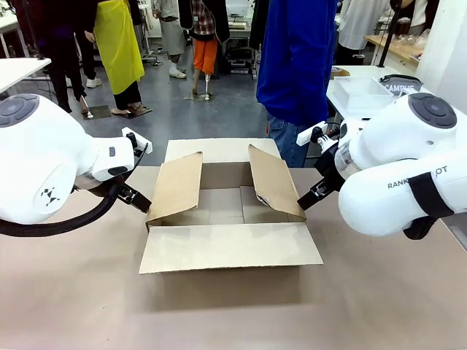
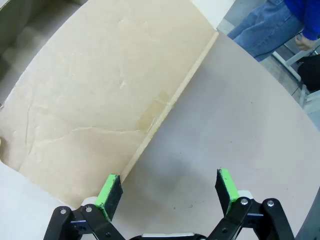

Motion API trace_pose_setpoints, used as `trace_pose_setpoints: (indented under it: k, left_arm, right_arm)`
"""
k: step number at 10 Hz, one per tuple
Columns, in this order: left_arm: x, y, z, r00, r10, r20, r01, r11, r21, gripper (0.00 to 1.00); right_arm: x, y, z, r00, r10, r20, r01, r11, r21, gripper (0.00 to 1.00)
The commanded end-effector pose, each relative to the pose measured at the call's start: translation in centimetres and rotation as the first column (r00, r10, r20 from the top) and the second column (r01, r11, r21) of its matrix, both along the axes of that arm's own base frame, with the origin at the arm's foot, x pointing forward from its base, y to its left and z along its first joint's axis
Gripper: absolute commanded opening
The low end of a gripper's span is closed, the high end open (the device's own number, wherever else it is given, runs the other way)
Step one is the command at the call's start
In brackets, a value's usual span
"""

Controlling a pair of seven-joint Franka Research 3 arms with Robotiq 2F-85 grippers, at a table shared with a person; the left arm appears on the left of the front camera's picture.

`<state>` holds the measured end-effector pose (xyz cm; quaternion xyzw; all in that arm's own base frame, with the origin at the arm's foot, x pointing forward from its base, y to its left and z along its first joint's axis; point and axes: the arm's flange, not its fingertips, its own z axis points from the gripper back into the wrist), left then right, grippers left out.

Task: Pack the gift set into the box.
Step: Place both hands on the side flaps of the Package Box and spread them outward.

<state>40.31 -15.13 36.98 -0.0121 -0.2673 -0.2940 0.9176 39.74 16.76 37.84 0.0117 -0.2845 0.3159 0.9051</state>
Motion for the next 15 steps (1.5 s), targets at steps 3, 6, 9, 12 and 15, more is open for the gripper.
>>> trace_pose_setpoints:
  k: [3, 6, 9, 12, 15]
  left_arm:
    - [-2.5, 2.0, 2.3, 0.999, 0.008, -0.031, -0.008, 1.000, 0.006, 1.00]
    - [-7.5, 6.9, 6.9, 0.985, 0.119, -0.124, -0.127, 0.990, -0.059, 1.00]
    - [-10.9, 14.8, 10.9, 0.932, 0.225, -0.285, -0.330, 0.851, -0.409, 1.00]
    - [-14.1, 28.8, 9.9, 0.968, 0.094, -0.233, -0.251, 0.335, -0.908, 1.00]
    - [-16.3, 36.3, 2.9, 0.927, 0.241, -0.288, -0.312, 0.067, -0.948, 1.00]
  right_arm:
    - [-0.5, -1.9, 1.7, 0.998, -0.001, -0.067, 0.000, 1.000, -0.009, 1.00]
    - [-2.9, -8.3, 6.7, 0.988, -0.017, -0.156, 0.034, 0.993, 0.110, 1.00]
    - [-5.4, -19.6, 11.4, 0.931, -0.184, -0.316, 0.324, 0.817, 0.478, 1.00]
    - [-8.5, -31.7, 10.6, 0.907, -0.138, -0.399, 0.419, 0.405, 0.813, 1.00]
    - [-10.8, -38.4, 5.6, 0.850, -0.248, -0.464, 0.500, 0.107, 0.859, 1.00]
